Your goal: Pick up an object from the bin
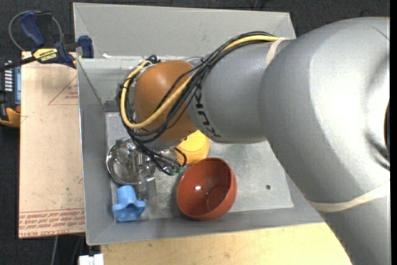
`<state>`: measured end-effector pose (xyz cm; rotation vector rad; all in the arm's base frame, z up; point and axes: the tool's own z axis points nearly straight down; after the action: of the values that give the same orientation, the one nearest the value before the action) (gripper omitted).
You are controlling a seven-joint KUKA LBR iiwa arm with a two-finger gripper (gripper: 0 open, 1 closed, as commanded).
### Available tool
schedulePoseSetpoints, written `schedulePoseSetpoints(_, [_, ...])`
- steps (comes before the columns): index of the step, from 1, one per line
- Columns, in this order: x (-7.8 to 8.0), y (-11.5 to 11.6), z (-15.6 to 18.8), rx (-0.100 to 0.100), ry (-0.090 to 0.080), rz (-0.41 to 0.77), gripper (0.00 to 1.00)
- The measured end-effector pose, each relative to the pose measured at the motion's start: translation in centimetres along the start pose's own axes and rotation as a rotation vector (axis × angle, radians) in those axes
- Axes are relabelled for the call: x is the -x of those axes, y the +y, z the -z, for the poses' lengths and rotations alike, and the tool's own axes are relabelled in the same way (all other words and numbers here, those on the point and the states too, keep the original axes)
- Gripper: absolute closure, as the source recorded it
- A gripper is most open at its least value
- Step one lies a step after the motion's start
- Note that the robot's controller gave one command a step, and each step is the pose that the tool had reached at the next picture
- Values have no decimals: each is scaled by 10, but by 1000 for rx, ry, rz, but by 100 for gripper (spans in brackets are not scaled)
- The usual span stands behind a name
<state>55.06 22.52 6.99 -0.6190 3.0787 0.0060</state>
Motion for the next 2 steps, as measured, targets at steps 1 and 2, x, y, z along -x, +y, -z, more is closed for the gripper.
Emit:
schedulePoseSetpoints(1, [1, 0, 0, 2, 0, 19, 0])
schedulePoseSetpoints(2, [1, 0, 0, 2, -1, 10, 0])
